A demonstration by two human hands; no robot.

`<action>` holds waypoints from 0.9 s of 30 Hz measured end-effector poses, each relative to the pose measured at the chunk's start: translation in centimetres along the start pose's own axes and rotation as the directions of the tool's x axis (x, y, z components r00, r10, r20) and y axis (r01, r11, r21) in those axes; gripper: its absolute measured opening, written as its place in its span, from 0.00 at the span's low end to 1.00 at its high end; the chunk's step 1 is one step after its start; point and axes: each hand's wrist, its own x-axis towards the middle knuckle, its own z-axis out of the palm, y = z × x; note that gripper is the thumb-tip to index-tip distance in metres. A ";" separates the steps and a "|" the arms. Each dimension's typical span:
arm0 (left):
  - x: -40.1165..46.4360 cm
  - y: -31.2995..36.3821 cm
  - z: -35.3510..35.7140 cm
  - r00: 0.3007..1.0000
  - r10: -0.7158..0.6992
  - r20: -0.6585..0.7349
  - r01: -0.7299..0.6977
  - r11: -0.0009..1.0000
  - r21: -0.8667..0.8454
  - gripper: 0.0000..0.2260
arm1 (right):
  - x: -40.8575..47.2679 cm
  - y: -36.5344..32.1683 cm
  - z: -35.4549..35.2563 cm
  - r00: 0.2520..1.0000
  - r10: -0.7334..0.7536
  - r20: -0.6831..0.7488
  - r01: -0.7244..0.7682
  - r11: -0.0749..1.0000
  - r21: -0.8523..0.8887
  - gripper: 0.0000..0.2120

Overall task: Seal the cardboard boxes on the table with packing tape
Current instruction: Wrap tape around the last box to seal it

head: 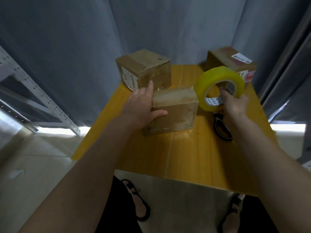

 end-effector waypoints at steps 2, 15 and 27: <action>-0.1 0.1 -0.2 0.999 0.042 0.027 -0.043 0.998 0.037 0.40 | -0.3 0.6 0.1 0.999 0.040 -0.008 -0.040 0.998 0.043 0.06; 3.5 8.3 0.9 0.959 0.233 0.160 -0.239 0.971 0.022 0.48 | 0.1 0.7 -0.3 1.000 -0.021 -0.010 0.021 1.000 -0.014 0.04; 2.0 4.8 0.1 0.949 -0.260 0.179 0.233 0.959 0.158 0.57 | 0.1 0.6 -0.5 0.991 0.121 0.064 -0.119 0.993 -0.024 0.11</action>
